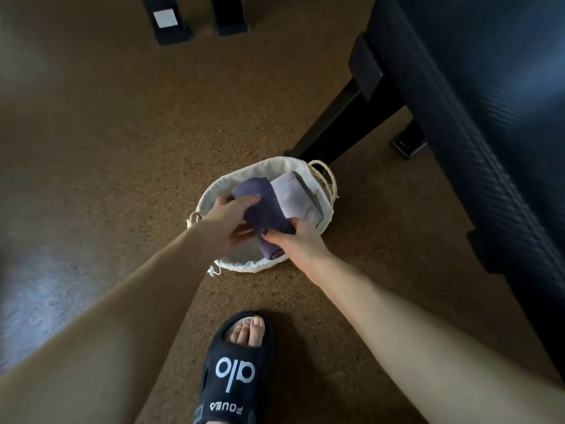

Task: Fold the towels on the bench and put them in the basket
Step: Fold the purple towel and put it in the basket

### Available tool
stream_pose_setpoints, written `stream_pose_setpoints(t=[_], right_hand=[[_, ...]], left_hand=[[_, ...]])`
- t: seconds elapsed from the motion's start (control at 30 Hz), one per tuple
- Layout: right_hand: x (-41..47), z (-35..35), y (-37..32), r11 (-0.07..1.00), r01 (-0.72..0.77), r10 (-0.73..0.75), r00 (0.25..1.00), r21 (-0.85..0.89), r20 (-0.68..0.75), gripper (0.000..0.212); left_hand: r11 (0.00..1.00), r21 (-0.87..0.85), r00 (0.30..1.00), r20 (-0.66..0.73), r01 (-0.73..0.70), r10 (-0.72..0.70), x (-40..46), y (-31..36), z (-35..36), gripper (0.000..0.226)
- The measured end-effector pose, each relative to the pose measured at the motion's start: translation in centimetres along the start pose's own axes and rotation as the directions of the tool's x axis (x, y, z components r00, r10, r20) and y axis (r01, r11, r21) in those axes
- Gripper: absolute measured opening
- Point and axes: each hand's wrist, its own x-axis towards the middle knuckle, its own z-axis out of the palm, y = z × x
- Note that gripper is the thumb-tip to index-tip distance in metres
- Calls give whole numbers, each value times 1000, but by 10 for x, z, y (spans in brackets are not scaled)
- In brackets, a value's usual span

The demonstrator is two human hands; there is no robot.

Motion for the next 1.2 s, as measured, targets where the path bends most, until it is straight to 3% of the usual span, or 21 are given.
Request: stream_pose_setpoints(t=[0.2, 0.3, 0.4, 0.57, 0.8, 0.9, 1.03, 1.2], right_hand=[[31, 4, -3, 918, 89, -89, 996, -387, 16, 28], [46, 2, -7, 836, 78, -68, 997, -542, 38, 35], [55, 4, -1, 738, 114, -132, 991, -665, 23, 59], [58, 15, 11, 591, 224, -235, 967, -775, 100, 58], [59, 28, 15, 487, 188, -324, 946, -853, 24, 50], [62, 28, 18, 361, 174, -375, 927, -916, 28, 53], [67, 24, 20, 414, 143, -366, 931, -899, -20, 57], [68, 25, 21, 505, 238, -371, 928, -830, 41, 63]], left_hand=[[993, 97, 983, -168, -60, 76, 45, -12, 10, 44], [992, 91, 979, -181, -82, 98, 58, -14, 15, 59], [991, 100, 976, -186, -92, 109, 63, -18, 24, 80], [980, 193, 958, -267, -53, 104, 73, -26, 25, 61], [952, 302, 957, -258, -47, 130, 77, -30, 21, 63], [949, 312, 960, -249, -45, 128, 78, -28, 26, 63], [945, 325, 957, -260, -41, 131, 80, -25, 34, 69], [952, 307, 956, -275, -13, 102, 77, -22, 39, 81]])
